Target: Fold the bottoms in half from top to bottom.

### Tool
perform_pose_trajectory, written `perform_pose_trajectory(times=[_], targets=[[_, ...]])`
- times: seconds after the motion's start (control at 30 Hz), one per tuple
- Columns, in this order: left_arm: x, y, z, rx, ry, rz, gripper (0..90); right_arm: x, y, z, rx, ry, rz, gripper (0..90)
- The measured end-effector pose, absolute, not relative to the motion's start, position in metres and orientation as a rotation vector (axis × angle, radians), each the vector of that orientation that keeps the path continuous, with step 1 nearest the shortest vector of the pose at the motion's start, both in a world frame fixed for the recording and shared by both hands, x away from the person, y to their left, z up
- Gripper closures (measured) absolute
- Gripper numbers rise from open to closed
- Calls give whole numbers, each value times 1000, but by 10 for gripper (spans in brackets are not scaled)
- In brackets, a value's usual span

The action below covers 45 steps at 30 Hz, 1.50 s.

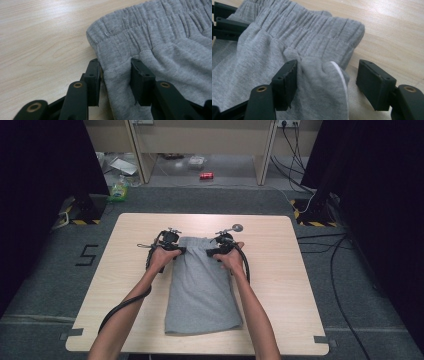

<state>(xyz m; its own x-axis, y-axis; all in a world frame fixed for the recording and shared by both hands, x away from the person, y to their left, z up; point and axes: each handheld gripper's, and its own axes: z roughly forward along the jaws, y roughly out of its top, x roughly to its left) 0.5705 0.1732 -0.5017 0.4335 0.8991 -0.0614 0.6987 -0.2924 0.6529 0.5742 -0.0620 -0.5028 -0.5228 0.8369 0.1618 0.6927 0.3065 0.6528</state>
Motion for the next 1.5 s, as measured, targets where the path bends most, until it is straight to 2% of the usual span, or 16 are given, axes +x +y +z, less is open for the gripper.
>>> perform_pose_trajectory(times=[0.53,0.77,1.0,1.3,1.5], targets=[[567,173,-503,2064,1322,436,652,575,-66,-505,1463,2367,1100,756],[569,176,-499,2035,1321,390,696,576,-68,-504,1479,2341,1144,803],[573,172,-479,2003,1288,412,706,577,-71,-493,1458,2293,1178,823],[567,169,-450,1960,1223,427,708,577,-81,-470,1402,2259,1236,828],[551,174,-428,1947,1151,431,709,562,-89,-447,1342,2245,1318,830]])
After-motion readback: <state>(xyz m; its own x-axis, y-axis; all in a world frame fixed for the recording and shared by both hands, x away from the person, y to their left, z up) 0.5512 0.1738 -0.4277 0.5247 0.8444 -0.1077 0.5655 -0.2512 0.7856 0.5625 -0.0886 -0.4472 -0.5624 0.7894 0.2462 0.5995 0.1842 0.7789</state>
